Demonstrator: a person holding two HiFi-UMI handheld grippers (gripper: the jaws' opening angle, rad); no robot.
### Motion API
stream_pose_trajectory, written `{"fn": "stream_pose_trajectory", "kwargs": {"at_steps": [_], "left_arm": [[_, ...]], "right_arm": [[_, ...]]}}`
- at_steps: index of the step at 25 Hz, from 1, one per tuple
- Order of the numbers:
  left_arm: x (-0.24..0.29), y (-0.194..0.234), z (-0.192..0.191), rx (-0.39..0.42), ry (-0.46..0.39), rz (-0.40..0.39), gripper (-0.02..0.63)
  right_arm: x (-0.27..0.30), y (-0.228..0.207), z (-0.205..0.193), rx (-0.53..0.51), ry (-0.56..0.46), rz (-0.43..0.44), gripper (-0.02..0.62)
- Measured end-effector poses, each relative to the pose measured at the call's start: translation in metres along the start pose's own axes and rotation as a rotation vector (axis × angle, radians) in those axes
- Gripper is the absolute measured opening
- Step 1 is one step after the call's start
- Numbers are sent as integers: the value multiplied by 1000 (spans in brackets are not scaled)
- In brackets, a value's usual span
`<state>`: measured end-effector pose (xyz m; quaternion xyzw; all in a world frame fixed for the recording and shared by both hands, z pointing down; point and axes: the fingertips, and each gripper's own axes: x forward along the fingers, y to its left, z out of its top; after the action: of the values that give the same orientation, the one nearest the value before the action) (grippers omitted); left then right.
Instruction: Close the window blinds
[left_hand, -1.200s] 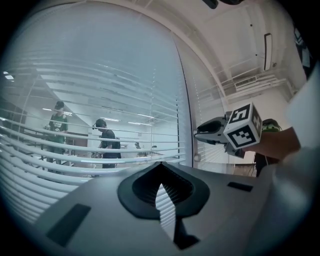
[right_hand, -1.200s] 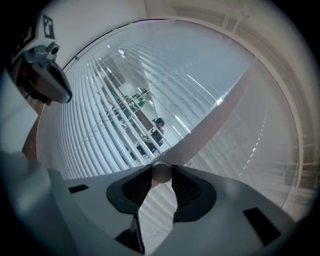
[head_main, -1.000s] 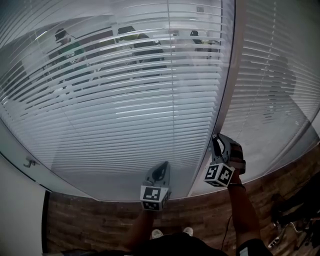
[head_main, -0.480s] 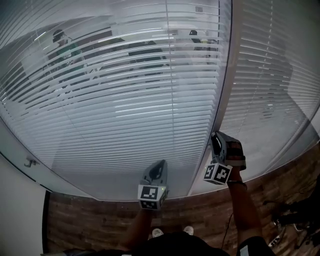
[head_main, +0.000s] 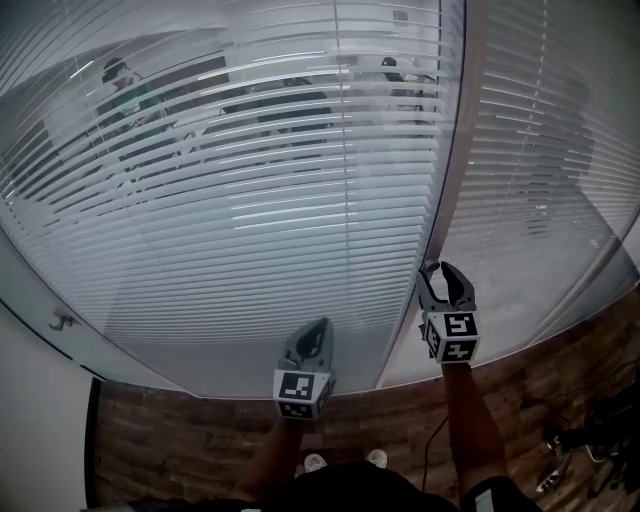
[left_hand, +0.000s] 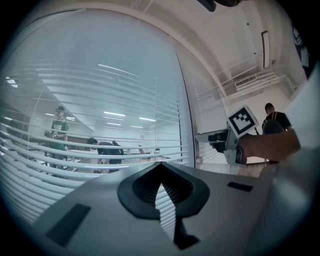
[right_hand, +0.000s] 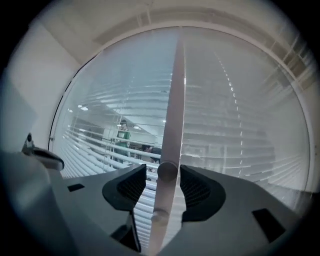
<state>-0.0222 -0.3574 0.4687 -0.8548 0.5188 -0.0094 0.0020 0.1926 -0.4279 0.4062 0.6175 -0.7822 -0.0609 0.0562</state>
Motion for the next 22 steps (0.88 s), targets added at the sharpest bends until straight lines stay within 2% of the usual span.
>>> {"fn": "stream_pose_trajectory", "kwargs": {"at_steps": [4,7,9,13,22], "left_arm": [[0,-4,-4,27,1,-9,0],[0,-5,0,38,7,-3,0],[0,-5,-3,24,3,-6,0],[-3,-2,1,27,-16,-2,0],[-3,2,-1,35,-7,8,0]], "right_arm": [[4,-3,0,175,-16,1,195],[5,-5,1,238,-36,-4,195],[5,-6,2,229,-44,-22,193],[4,-11,1,212,-43,-57,129],[5,-10,1,159,-27,-54,127]]}}
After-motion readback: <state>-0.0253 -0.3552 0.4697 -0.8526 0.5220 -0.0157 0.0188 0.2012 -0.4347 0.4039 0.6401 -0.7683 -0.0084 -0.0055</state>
